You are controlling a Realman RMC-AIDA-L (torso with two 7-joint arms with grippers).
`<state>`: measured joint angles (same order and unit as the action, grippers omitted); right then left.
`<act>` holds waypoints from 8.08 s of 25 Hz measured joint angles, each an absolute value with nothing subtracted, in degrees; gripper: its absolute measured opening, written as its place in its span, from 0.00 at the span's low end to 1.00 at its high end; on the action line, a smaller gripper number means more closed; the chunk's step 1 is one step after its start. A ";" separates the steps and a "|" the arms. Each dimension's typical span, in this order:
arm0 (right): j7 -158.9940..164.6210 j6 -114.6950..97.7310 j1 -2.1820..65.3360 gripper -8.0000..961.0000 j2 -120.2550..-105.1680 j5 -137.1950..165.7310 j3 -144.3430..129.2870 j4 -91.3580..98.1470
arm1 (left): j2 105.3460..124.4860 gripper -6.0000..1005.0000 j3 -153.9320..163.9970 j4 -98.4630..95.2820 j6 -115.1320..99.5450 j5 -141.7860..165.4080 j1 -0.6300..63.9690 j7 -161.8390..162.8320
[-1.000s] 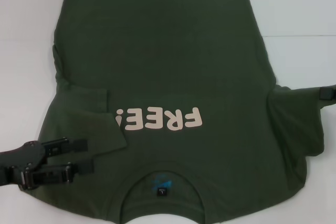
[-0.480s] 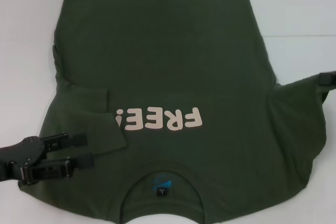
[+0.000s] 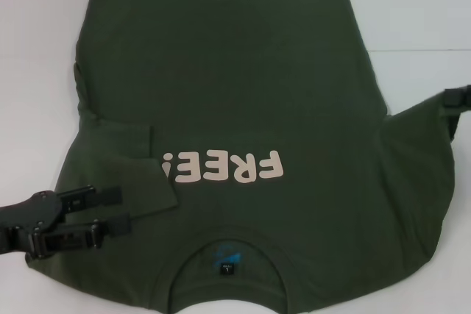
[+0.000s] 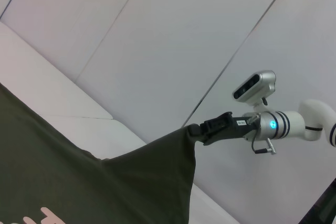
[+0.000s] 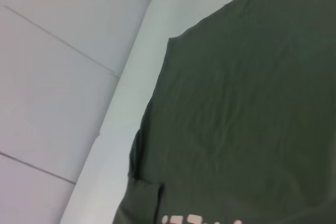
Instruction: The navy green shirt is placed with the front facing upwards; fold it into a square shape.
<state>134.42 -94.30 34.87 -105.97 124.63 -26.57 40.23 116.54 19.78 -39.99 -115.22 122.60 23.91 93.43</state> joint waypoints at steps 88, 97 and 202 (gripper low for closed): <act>144.95 -85.81 48.91 0.75 -111.70 131.05 -47.86 36.31 | 117.89 0.88 20.48 -39.90 -114.96 123.03 23.53 92.41; 147.91 -88.12 45.11 0.75 -107.24 133.29 -47.44 36.82 | 117.95 0.89 20.47 -39.82 -114.96 122.97 23.54 92.51; 147.85 -63.46 46.90 0.11 -111.76 146.45 -45.93 29.94 | 118.03 0.88 20.57 -38.32 -105.93 123.14 24.18 90.80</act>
